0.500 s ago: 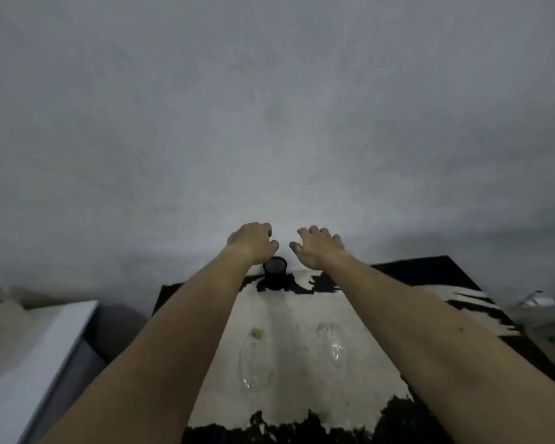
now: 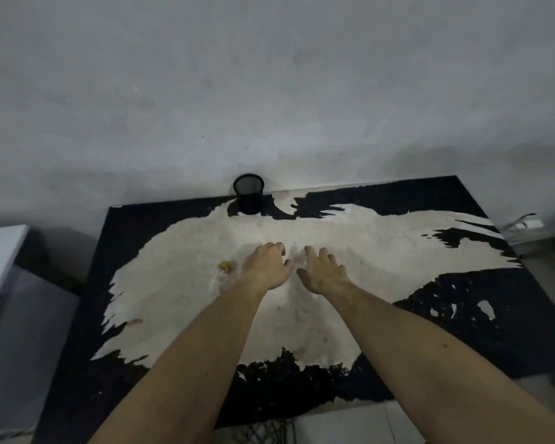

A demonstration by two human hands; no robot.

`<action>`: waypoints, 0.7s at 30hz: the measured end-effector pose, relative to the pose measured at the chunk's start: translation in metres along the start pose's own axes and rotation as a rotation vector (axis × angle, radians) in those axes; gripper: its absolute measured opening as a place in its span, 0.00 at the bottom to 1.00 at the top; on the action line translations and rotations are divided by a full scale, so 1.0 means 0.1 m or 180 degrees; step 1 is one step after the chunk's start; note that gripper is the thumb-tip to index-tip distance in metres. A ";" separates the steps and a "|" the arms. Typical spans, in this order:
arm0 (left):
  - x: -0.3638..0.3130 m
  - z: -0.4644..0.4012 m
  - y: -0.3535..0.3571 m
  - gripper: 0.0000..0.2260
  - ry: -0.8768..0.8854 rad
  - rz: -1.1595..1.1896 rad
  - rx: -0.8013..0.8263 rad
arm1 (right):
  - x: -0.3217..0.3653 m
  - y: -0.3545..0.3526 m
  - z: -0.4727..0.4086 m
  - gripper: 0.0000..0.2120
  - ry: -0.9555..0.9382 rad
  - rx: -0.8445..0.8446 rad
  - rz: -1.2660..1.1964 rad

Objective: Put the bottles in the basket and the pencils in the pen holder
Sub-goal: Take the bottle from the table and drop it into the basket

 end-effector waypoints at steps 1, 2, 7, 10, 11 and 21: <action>0.01 0.00 0.12 0.19 -0.0006 0.0006 0.0031 | -0.04 0.09 -0.03 0.27 0.0046 0.0022 -0.0044; 0.04 -0.01 0.24 0.18 -0.0015 0.0021 0.0067 | -0.07 0.19 -0.05 0.28 0.0052 0.0056 -0.0105; 0.11 0.00 0.55 0.17 -0.0041 0.0083 0.0112 | -0.15 0.50 -0.13 0.21 0.0097 -0.0092 -0.0485; 0.15 0.03 0.65 0.17 -0.0050 0.0086 0.0119 | -0.17 0.55 -0.12 0.20 0.0046 -0.0372 -0.0589; 0.16 0.05 0.67 0.17 -0.0053 0.0080 0.0121 | -0.19 0.56 -0.11 0.20 0.0030 -0.0398 -0.0603; 0.17 0.59 0.14 0.18 -0.0270 0.0140 -0.0184 | 0.03 0.18 0.49 0.36 -0.0251 -0.0429 -0.0850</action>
Point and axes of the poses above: each hand's wrist, its own z-axis away from the middle knuckle, its own y-axis out of the palm, x = y × z, the point moved 9 cm from there along -z, towards the middle knuckle, and after that the axes turned 4 degrees about -x, right-handed, at the moved point
